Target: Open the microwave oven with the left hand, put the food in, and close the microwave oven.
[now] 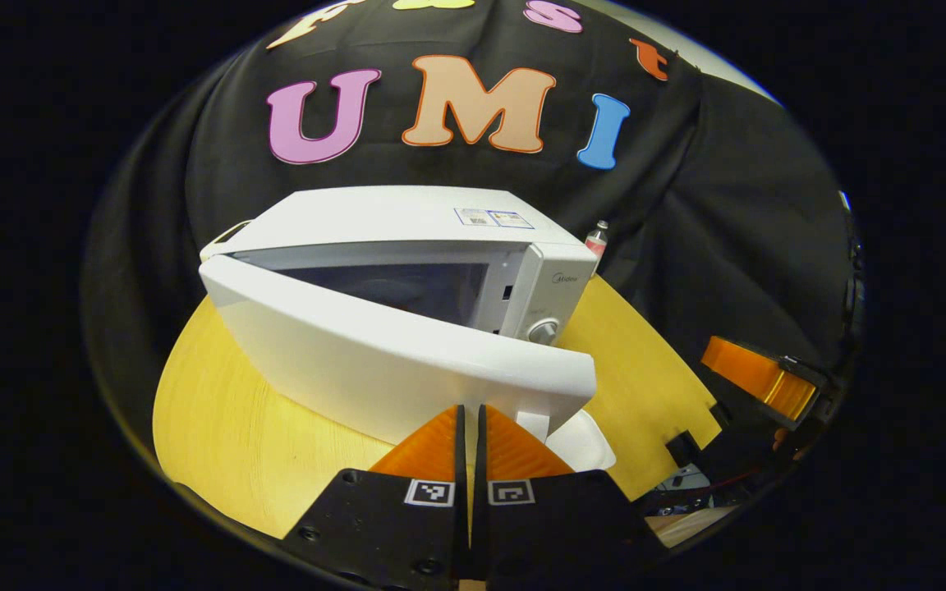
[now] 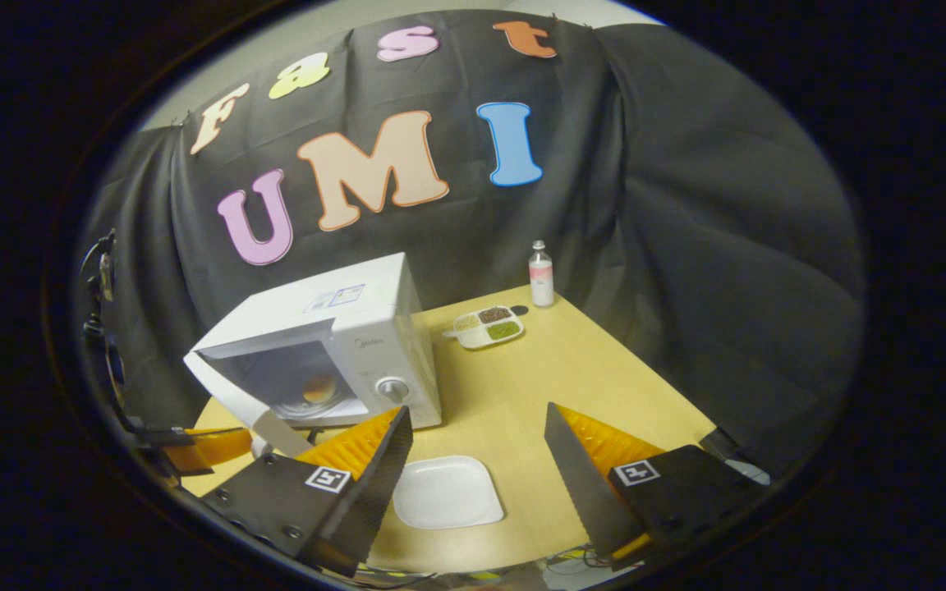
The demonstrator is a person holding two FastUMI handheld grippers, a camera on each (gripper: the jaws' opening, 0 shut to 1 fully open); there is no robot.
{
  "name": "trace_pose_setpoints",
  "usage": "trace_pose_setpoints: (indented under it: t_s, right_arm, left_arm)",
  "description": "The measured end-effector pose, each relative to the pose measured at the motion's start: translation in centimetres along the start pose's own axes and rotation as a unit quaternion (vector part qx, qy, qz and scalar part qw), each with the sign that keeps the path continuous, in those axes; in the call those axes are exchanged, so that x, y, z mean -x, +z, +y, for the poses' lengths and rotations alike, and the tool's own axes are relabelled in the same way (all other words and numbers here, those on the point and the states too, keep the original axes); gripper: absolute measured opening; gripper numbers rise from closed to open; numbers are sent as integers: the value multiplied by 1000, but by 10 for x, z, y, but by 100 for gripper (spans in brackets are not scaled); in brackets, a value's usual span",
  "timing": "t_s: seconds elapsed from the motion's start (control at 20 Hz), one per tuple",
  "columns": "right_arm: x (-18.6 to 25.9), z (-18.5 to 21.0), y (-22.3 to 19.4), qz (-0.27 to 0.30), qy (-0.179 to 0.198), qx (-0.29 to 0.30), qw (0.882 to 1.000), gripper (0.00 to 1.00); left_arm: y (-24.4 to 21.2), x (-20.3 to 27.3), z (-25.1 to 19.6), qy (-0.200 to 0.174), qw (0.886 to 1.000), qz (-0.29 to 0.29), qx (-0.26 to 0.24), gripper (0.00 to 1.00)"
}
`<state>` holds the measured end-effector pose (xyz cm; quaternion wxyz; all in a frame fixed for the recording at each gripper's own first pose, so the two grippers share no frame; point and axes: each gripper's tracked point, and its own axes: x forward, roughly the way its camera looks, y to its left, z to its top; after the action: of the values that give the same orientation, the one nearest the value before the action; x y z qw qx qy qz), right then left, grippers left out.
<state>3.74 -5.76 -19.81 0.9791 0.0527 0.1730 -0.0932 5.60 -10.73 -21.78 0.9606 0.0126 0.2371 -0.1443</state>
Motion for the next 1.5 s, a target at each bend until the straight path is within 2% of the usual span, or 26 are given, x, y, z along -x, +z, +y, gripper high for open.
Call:
trace_pose_setpoints:
  t_s: [0.1,0.25,0.75,1.2,1.5]
  right_arm:
    - [-1,-4,6,-6,3,-2,1000,100]
    - [-5,-11,11,-15,3,-2,1000,100]
    - [-11,-29,16,-22,-1,4,1000,100]
    - [-11,-37,19,-28,-2,9,1000,100]
    - [-11,-40,27,-41,-5,6,999,100]
  left_arm:
    - [10,-19,-4,2,1000,-6,0,3]
    - [17,-40,-4,4,1000,0,6,1]
    - [49,-78,-6,21,1000,-17,10,1]
    - [68,-92,-5,37,999,-33,7,0]
    - [63,-97,-3,49,997,-29,48,1]
